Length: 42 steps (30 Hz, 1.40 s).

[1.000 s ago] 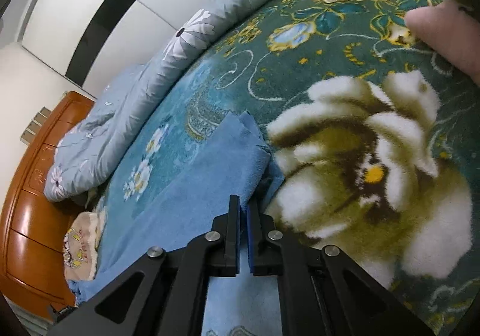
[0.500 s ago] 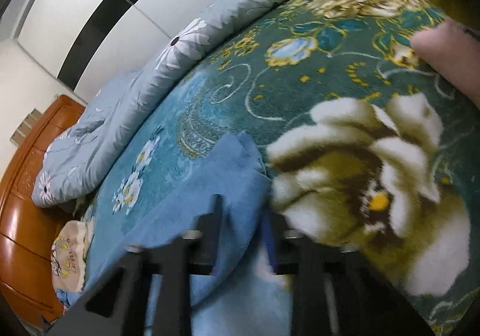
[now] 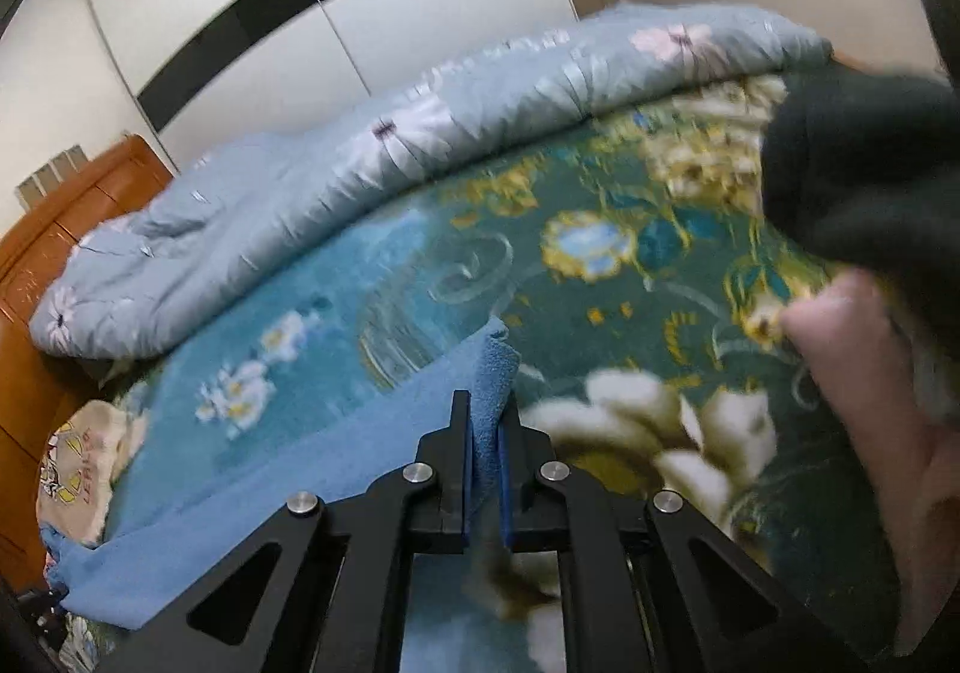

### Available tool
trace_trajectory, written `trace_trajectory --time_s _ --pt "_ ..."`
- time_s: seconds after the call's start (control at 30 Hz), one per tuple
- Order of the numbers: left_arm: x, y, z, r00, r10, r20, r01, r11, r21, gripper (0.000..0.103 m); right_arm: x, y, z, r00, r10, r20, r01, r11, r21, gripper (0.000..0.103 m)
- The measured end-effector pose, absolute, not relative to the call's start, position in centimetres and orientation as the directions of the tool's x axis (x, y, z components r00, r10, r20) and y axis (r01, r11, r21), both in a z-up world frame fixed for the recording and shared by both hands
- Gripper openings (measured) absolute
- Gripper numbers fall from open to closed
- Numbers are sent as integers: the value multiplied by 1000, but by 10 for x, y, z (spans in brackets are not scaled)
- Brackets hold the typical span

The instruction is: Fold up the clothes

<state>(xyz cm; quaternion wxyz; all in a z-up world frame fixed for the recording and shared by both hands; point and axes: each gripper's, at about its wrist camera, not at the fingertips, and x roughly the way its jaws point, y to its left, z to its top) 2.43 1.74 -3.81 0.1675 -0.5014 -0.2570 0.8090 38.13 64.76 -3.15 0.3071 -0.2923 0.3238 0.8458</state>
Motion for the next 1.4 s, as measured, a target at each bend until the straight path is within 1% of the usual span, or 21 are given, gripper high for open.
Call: trace_trajectory --time_s 0.17,0.3,0.37,0.4,0.43,0.47,0.5,0.57,0.63,0.7,0.73,0.77,0.83,0.93,1.0,1.1,1.2,1.3,1.33,1.37,1.4 --pt "17 8 -55 -441 548 -711 3 -791 -612 20 377 653 -59 -617 280 -735 -723 -570 389 7" --pt "12 8 -54 -433 561 -705 -28 -791 -612 23 373 649 -63 -607 266 -749 -718 -586 375 9" --pt "14 5 -51 -428 574 -698 -49 -786 -616 28 374 646 -60 -608 269 -747 -715 -594 368 9" --pt "14 3 -49 -436 563 -703 -55 -796 -603 34 374 644 -57 -604 278 -747 -718 -597 358 14" --pt "15 1 -47 -445 548 -708 -59 -807 -588 38 375 642 -54 -598 291 -747 -722 -601 343 23" --pt "16 -1 -44 -455 533 -713 -62 -818 -572 47 376 637 -49 -594 306 -744 -723 -609 327 29" --pt "16 -3 -42 -464 519 -718 -66 -829 -556 52 377 633 -44 -592 321 -739 -722 -619 310 38" --pt "18 -7 -37 -483 489 -726 -72 -849 -523 54 378 616 -31 -575 378 -726 -727 -644 241 39" --pt "16 -7 -32 -492 472 -732 -95 -864 -494 56 373 597 -17 -586 413 -698 -700 -692 178 39" --pt "9 -1 -27 -486 473 -735 -139 -872 -469 58 357 575 -3 -647 369 -667 -602 -785 150 39" --pt "5 3 -28 -471 484 -738 -164 -870 -466 59 342 564 1 -685 292 -668 -512 -844 156 39" --pt "-1 9 -31 -445 492 -748 -184 -868 -461 59 322 552 2 -712 177 -680 -395 -901 180 39" --pt "-11 19 -36 -403 491 -772 -215 -871 -442 59 281 527 -4 -698 -38 -715 -182 -957 228 39" --pt "-22 31 -43 -373 509 -776 -263 -860 -438 59 231 496 -21 -624 -165 -763 19 -980 197 39" --pt "-28 36 -46 -347 533 -772 -282 -844 -456 60 200 485 -38 -547 -203 -812 95 -979 180 39" --pt "-31 40 -48 -323 557 -765 -322 -825 -465 60 175 479 -57 -461 -246 -852 172 -967 186 39" --pt "-30 39 -49 -317 582 -749 -353 -805 -477 60 169 472 -68 -411 -251 -876 222 -960 171 39" --pt "-25 35 -46 -324 625 -710 -381 -773 -507 58 174 468 -67 -403 -241 -883 252 -957 146 39" --pt "-23 34 -44 -326 638 -697 -390 -763 -516 58 178 467 -66 -403 -236 -884 259 -956 137 34" --pt "-21 32 -43 -328 652 -684 -398 -752 -526 58 182 465 -64 -409 -224 -885 262 -957 121 26" --pt "-20 30 -42 -329 665 -671 -406 -741 -535 58 185 463 -63 -414 -210 -886 264 -959 104 11"
